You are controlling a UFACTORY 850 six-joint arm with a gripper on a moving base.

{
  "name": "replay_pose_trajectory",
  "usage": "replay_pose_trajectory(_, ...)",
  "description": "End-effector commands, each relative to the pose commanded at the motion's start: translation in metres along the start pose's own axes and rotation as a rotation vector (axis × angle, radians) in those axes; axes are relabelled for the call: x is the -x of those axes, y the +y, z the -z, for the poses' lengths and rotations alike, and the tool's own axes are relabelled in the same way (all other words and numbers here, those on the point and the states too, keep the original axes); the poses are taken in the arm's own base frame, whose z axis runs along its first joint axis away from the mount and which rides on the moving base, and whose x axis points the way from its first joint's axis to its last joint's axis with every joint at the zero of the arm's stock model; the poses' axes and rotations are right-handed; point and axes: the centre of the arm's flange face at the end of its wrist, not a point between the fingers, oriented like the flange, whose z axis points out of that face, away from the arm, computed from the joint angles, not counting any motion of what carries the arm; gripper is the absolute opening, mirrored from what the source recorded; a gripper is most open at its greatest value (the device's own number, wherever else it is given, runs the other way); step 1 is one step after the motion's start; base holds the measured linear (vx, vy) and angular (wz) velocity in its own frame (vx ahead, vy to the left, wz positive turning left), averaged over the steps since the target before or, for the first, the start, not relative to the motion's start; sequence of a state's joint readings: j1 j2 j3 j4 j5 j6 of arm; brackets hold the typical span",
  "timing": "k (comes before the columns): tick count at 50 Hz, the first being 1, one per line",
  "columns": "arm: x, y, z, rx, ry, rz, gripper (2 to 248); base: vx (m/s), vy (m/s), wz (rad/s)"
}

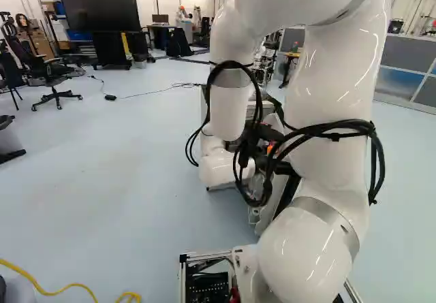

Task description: Grab a drink from the fridge

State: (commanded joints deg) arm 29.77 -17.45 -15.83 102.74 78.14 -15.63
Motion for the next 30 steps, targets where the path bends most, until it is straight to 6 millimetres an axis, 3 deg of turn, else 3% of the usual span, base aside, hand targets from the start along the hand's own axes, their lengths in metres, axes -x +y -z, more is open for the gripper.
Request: replay_pose_trajectory(30,-0.025,-0.032,-0.020,0.176,-0.027,-0.117,247,0.000,0.000,0.000)
